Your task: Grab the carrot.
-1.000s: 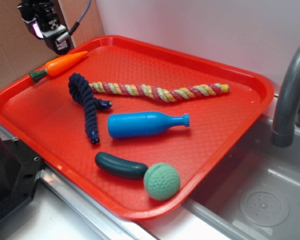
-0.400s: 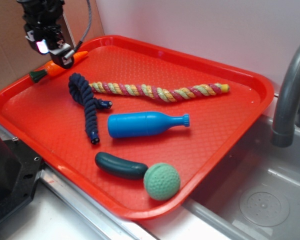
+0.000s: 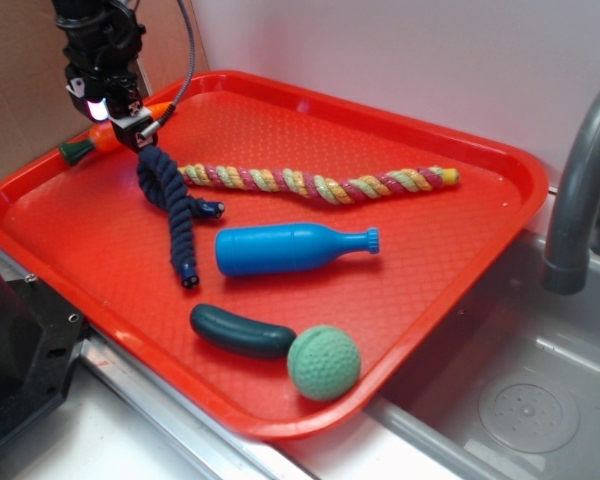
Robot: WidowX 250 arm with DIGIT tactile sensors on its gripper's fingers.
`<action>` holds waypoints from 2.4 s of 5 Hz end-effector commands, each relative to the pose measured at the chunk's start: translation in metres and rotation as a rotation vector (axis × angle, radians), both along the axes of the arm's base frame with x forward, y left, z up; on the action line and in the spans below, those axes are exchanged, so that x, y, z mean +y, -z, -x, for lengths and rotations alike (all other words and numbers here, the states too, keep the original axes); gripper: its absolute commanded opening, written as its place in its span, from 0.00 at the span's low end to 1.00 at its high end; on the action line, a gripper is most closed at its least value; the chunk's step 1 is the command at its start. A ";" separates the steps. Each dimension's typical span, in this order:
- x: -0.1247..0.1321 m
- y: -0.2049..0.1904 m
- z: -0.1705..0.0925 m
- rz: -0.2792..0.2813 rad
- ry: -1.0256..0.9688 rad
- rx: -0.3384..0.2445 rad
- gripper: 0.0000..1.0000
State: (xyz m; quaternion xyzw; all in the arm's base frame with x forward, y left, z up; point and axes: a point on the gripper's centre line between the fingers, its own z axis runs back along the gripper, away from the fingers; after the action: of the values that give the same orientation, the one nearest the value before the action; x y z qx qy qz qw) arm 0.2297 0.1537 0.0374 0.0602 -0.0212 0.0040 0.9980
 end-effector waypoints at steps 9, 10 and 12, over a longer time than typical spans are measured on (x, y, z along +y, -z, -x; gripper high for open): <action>-0.006 0.037 -0.026 0.116 -0.327 -0.005 1.00; -0.003 0.039 -0.026 0.131 -0.322 -0.002 0.00; -0.038 -0.032 0.003 0.226 -0.171 -0.082 0.00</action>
State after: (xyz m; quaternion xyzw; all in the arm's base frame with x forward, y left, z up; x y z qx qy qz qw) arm 0.2203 0.1111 0.0552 -0.0630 -0.0301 0.0971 0.9928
